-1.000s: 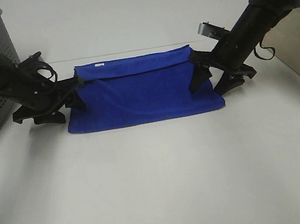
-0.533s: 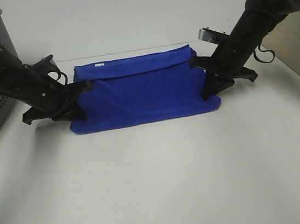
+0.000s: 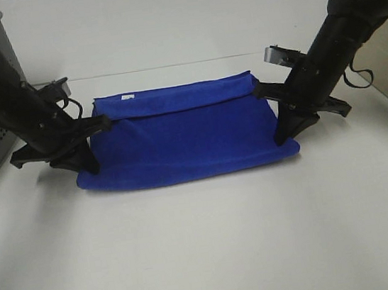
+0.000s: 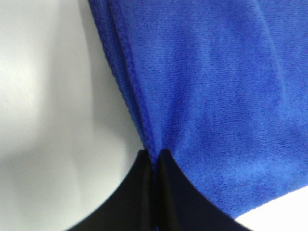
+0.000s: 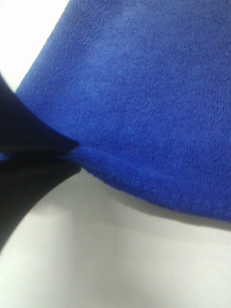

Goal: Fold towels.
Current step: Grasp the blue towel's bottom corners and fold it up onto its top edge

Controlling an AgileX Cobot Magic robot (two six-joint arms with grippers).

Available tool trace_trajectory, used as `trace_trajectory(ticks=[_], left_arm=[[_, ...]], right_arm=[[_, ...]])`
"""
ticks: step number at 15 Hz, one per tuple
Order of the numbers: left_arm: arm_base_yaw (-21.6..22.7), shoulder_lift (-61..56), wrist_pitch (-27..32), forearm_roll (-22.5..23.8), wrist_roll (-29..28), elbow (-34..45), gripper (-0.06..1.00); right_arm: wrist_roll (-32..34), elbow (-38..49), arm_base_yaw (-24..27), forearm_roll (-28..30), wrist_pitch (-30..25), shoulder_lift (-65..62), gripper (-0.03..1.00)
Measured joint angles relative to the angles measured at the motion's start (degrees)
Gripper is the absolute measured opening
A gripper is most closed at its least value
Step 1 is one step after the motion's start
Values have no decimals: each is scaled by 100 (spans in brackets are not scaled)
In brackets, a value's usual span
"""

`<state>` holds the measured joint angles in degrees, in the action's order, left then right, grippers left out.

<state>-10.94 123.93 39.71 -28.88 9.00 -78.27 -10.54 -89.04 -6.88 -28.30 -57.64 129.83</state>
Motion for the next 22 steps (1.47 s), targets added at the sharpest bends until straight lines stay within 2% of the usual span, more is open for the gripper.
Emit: trace_trajectory(ticks=[5,8,11,14,18,20,22], left_arm=[[0,-991,-218,-46,-29,1524,1],[0,-1077,-218,-74,-52,1536,1],[0,-1094,-160,-74,-206,945,1],[6,-1037,-235,-52,-292,138,1],[286,-286,-34,-52,-636,-1071,1],[327,40,-17,-34,-670,-1467,1],[327,390,11,-52,-693,-1862,1]], right_arm=[[-120,1811,0,-69,567,-997,2],[-229,1822,0,-86,665,-1203,2],[-361,1209,0,-52,837,-1243,2],[-395,223,0,-46,911,-968,2],[-350,-1415,0,-17,413,-69,2],[-189,-1948,0,143,304,332,2],[-138,-2114,0,218,338,619,2]])
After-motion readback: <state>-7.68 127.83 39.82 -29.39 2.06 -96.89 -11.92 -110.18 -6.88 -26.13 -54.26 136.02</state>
